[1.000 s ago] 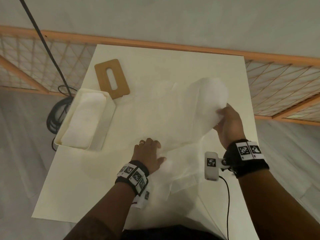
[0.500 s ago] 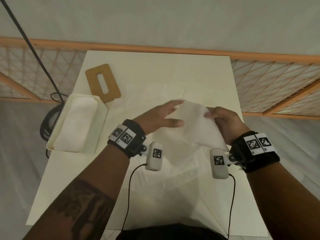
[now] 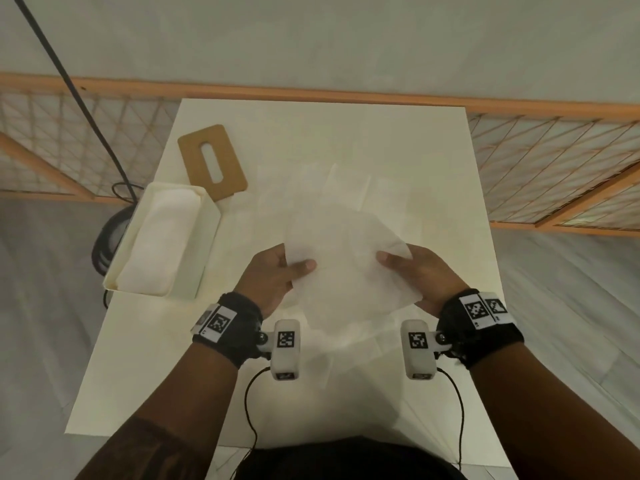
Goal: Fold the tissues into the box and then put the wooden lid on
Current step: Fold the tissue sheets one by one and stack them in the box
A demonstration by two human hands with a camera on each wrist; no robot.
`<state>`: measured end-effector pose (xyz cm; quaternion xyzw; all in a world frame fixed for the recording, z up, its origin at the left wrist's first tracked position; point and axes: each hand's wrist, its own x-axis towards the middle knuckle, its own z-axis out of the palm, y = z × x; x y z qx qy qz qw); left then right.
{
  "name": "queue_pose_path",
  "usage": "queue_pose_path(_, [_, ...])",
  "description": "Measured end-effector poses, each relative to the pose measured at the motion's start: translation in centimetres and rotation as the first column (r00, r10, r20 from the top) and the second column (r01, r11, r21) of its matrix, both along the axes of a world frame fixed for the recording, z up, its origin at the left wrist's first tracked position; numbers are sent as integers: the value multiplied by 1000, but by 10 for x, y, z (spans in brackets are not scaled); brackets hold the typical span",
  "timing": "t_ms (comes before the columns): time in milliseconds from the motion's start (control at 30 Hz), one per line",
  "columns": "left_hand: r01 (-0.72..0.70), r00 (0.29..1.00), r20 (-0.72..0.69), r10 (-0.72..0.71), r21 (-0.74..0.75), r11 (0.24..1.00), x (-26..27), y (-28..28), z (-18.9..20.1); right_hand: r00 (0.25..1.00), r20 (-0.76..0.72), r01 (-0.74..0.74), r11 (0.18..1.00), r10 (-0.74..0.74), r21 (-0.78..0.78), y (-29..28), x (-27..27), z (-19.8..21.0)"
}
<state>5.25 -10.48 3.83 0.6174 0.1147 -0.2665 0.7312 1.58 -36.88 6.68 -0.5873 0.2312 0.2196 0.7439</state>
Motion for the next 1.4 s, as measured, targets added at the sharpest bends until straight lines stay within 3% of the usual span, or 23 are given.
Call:
queue_pose_path(133, [118, 990, 66, -121, 54, 992, 2, 16, 7, 1000, 22, -14, 997, 16, -76, -6, 6, -4])
queue_pose_path(233, [212, 957, 158, -243, 188, 959, 7, 24, 17, 997, 63, -35, 999, 37, -38, -10, 6, -7])
queue_pose_path(367, [217, 908, 256, -331, 389, 896, 17, 28, 25, 994, 102, -18, 996, 26, -83, -13, 5, -5])
queue_pose_path(567, [204, 897, 279, -342, 425, 882, 11, 27, 25, 985, 92, -122, 969, 144, -216, -23, 0, -11])
queue_pose_path(700, [239, 899, 229, -374, 458, 856, 2, 23, 16, 983, 78, -158, 980, 168, -122, -28, -2, -16])
queue_pose_path(867, [82, 996, 23, -85, 97, 992, -11, 19, 5, 995, -28, -95, 992, 98, 80, -31, -2, -16])
queue_pose_path(933, [48, 999, -16, -47, 64, 997, -17, 19, -2, 988, -57, -141, 990, 143, 27, -30, -4, -20])
queue_pose_path(967, [60, 998, -11, -60, 118, 991, -20, 19, -9, 982, -60, -186, 980, 182, -68, -28, -6, -25])
queue_pose_path(1067, [179, 971, 64, -231, 447, 876, -30, 23, -30, 934, -47, -340, 839, 354, -426, -24, -11, -48])
queue_pose_path(1133, [213, 952, 63, -299, 565, 797, -37, 22, -38, 891, -81, -406, 707, 446, -579, -20, -13, -61])
queue_pose_path(1267, [203, 919, 76, -387, 750, 629, -48, 18, -52, 879, -133, -406, 573, 458, -712, -6, -13, -73])
queue_pose_path(1400, [217, 881, 86, -466, 801, 558, -57, 11, -67, 925, -98, -271, 457, 367, -847, 12, 6, -82])
